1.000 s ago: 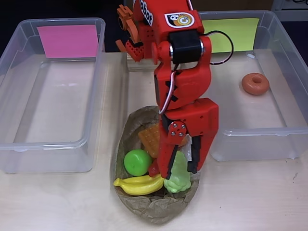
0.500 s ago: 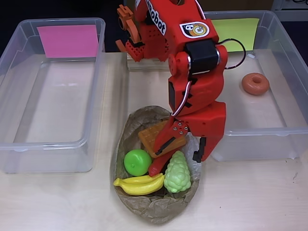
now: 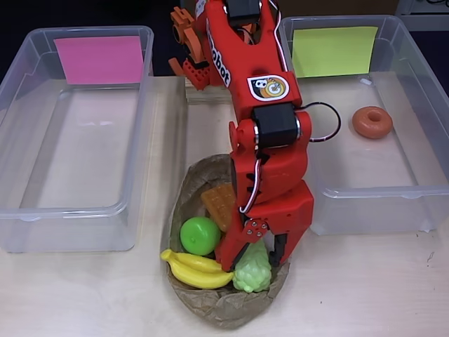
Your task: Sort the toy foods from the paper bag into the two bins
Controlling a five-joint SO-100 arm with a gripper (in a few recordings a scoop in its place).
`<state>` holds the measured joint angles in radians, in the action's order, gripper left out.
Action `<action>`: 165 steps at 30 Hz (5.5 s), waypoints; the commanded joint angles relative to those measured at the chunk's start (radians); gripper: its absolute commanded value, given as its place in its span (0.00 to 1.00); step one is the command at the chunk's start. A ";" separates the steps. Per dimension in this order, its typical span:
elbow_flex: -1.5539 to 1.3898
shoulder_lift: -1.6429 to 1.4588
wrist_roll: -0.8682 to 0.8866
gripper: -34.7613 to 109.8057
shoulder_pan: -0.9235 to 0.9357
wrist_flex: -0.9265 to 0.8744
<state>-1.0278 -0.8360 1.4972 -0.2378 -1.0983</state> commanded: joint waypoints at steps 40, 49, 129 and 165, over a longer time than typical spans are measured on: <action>0.497 -0.176 -0.123 0.24 0.048 -0.675; 0.035 -0.643 -0.181 0.24 0.222 -0.693; -0.558 -0.999 -0.581 0.40 0.356 -0.164; -0.772 -0.676 -0.232 0.53 -0.074 0.063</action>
<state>-1.7810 -1.4972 1.2671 -0.2899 -1.0416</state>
